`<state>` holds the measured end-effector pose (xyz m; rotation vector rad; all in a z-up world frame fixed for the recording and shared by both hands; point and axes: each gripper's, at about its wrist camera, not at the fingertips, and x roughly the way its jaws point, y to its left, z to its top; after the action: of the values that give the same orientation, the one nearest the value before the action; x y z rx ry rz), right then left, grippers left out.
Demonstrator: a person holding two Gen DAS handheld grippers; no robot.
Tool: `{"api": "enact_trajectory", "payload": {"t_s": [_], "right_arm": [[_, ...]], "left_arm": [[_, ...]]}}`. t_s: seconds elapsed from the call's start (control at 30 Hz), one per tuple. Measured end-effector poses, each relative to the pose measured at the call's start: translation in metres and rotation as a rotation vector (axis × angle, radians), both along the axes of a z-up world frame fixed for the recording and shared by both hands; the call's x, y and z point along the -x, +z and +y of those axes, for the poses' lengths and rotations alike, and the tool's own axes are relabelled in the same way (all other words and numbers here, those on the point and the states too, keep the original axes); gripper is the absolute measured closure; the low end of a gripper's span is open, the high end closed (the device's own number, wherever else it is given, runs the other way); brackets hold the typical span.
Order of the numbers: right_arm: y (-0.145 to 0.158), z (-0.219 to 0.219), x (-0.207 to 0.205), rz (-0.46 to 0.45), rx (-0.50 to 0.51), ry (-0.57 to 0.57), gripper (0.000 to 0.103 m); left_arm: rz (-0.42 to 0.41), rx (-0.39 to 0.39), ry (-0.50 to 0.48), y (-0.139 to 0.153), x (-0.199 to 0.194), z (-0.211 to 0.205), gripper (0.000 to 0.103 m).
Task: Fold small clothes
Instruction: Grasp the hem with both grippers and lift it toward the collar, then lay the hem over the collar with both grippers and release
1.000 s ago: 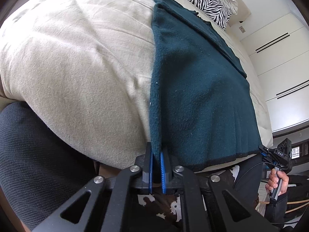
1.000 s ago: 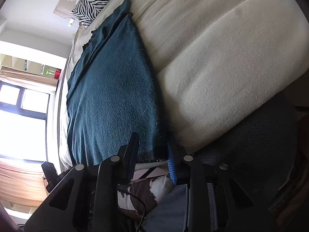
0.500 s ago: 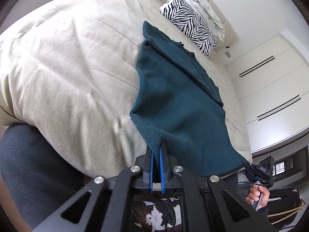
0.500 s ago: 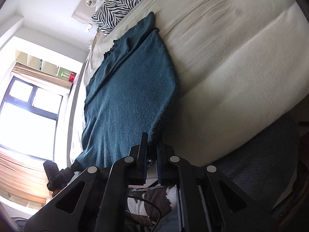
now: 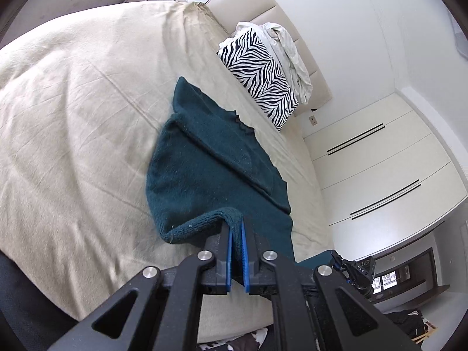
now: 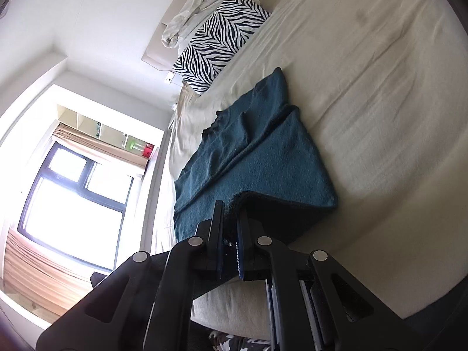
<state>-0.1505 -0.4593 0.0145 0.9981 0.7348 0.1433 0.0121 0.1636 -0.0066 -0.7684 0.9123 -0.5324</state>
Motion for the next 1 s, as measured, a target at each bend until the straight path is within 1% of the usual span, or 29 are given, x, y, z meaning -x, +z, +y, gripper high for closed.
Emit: {"api": "enact_trajectory", "payload": {"t_s": [0.23,0.37,0.53,0.67,0.77,0.9,1.0], "right_arm": [[0.016,-0.012,-0.057,-0.039,0.050,-0.022,0.097],[0.023,-0.021,-0.094,-0.051,0.066,-0.035,0.097],[0.023,-0.031,-0.144,-0.049,0.093,-0.055,0.097],[0.015,-0.038,-0.188,-0.040,0.102,-0.072,0.097],[0.007,-0.040,-0.223,-0.021,0.132,-0.075,0.097],[-0.009,-0.041,-0.268,0.011,0.170,-0.082,0.097],[-0.026,-0.049,-0.296,0.042,0.167,-0.106,0.097]], "left_arm": [[-0.015,0.063,0.053,0.009,-0.055,-0.001,0.096],[-0.014,0.081,0.069,0.010,-0.089,-0.005,0.096],[-0.001,0.097,0.083,0.004,-0.137,-0.012,0.096],[0.022,0.083,0.088,-0.005,-0.178,-0.019,0.096],[0.034,0.053,0.097,-0.012,-0.212,-0.026,0.096],[0.053,0.022,0.118,-0.025,-0.248,-0.033,0.096],[0.061,-0.012,0.129,-0.035,-0.277,-0.040,0.096]]}}
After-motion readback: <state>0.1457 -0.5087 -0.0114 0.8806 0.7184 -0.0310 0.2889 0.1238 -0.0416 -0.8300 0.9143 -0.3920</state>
